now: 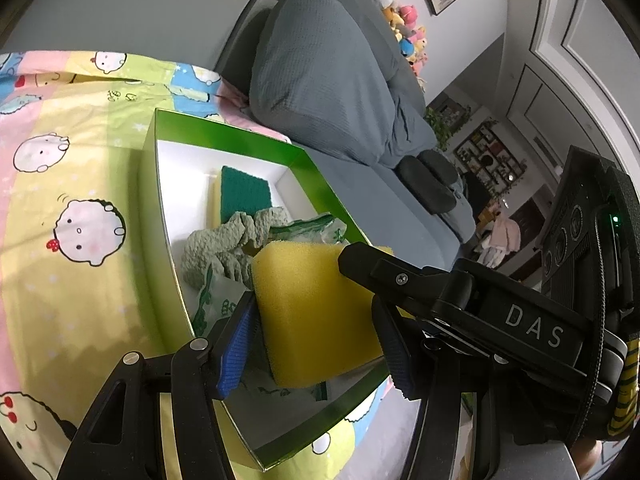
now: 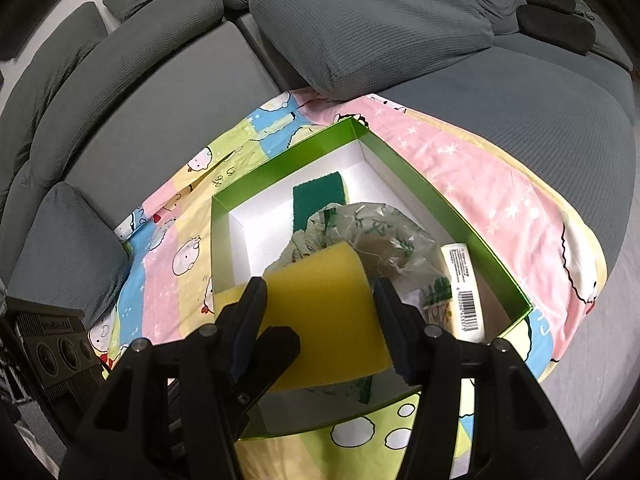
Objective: Organize objects
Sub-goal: 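Carry the yellow sponge with the right gripper over the green-rimmed box, then lower the sponge into the box and open the right gripper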
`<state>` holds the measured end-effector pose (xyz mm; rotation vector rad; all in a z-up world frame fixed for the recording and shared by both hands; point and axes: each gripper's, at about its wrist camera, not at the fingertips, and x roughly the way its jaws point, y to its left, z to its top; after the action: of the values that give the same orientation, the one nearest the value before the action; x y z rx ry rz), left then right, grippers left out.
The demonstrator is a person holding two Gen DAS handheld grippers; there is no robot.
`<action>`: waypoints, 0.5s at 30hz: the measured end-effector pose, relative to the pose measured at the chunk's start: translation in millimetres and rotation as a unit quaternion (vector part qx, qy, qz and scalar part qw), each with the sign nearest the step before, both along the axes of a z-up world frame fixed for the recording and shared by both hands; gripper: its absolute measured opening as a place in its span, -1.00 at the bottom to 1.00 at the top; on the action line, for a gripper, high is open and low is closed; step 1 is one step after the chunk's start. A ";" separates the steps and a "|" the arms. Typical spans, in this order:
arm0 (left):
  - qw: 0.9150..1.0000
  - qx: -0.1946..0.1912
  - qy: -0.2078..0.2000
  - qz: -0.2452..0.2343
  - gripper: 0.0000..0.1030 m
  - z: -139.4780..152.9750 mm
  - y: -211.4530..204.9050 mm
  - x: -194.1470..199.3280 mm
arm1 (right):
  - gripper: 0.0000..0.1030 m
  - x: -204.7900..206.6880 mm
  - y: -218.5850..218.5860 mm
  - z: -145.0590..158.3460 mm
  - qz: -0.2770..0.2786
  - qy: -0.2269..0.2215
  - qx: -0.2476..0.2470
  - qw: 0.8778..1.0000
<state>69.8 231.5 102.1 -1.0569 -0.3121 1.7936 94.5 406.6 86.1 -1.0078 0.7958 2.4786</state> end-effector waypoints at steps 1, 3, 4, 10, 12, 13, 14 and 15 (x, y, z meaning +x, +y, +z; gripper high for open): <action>1.000 0.000 -0.001 0.000 0.13 -0.2 0.2 0.1 | 0.07 0.1 0.1 -0.1 -0.001 0.000 0.001 1.000; 1.000 -0.002 0.000 0.001 0.13 -0.5 0.4 0.3 | 0.07 0.3 0.8 -0.4 -0.002 0.000 0.000 1.000; 1.000 -0.003 0.000 0.001 0.13 -0.5 0.3 0.2 | 0.07 0.4 1.1 -0.8 -0.002 -0.001 0.000 1.000; 1.000 -0.003 0.000 0.002 0.13 -1.7 2.3 1.3 | 0.07 1.2 2.0 -1.3 -0.003 -0.002 -0.001 1.000; 1.000 -0.004 0.000 0.002 0.13 -1.7 2.4 1.3 | 0.07 0.8 3.2 -2.4 -0.003 -0.003 -0.001 1.000; 1.000 -0.006 0.000 0.002 0.13 -1.9 2.8 1.7 | 0.07 0.7 3.4 -2.6 -0.003 -0.004 -0.002 1.000; 1.000 -0.007 0.001 0.002 0.13 -2.1 3.3 2.0 | 0.07 0.5 3.5 -3.1 -0.004 -0.005 -0.002 1.000; 1.000 -0.009 0.001 0.003 0.13 -2.1 3.5 2.2 | 0.07 0.1 3.7 -3.5 -0.004 -0.006 -0.003 1.000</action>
<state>72.0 235.0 100.0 -1.0666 -0.2986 1.8052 94.7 410.3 82.7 -1.0179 0.8019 2.4633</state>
